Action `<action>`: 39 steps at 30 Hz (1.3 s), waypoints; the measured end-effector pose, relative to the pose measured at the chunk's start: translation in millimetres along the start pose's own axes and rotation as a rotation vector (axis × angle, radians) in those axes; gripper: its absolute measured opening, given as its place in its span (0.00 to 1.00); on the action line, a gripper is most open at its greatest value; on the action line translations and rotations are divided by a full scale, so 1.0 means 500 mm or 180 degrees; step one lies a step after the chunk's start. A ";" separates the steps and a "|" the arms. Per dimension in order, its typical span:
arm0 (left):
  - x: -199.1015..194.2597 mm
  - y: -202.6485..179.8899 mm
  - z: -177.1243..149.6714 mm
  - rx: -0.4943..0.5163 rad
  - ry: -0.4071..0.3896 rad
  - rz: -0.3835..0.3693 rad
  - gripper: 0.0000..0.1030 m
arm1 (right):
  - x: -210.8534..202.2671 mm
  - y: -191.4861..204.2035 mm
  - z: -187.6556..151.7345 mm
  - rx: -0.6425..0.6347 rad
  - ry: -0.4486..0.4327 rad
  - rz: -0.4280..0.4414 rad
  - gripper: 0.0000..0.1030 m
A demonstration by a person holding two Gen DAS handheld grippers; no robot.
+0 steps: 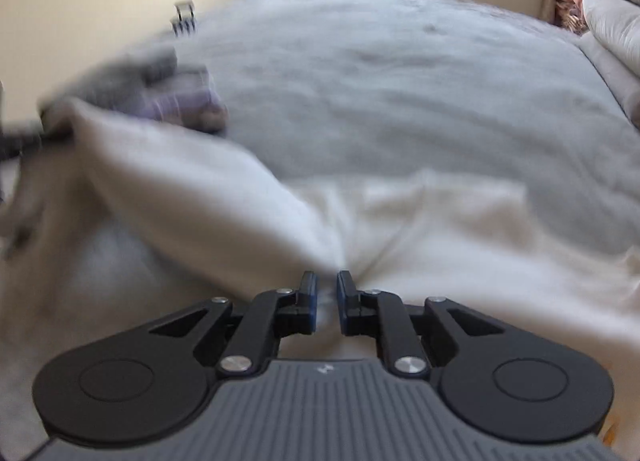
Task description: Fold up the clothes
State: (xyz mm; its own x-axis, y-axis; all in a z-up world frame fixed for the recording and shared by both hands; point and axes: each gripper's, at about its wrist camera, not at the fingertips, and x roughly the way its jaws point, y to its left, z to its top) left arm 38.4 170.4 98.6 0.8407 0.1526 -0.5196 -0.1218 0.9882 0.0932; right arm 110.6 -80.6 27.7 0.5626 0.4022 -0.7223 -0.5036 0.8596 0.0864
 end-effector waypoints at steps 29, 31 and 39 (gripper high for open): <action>0.015 -0.186 -0.065 -0.0631 0.0747 -0.1732 0.43 | -0.337 -0.328 -0.202 0.1770 -0.0335 -0.0618 0.41; 0.035 -0.203 -0.062 -0.0791 0.0817 -0.1802 0.43 | -0.370 -0.429 -0.234 0.2313 -0.0391 -0.0813 0.41; 0.117 -0.255 -0.063 -0.1045 0.0838 -0.1477 0.43 | -0.322 -0.547 -0.287 0.3157 -0.0674 -0.0670 0.56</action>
State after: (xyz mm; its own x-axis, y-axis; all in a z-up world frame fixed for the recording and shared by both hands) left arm 86.6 53.7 29.8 0.6919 -0.3363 -0.6389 0.0338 0.8990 -0.4366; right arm 63.6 -425.7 22.0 0.7288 0.1785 -0.6611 0.3307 0.7536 0.5681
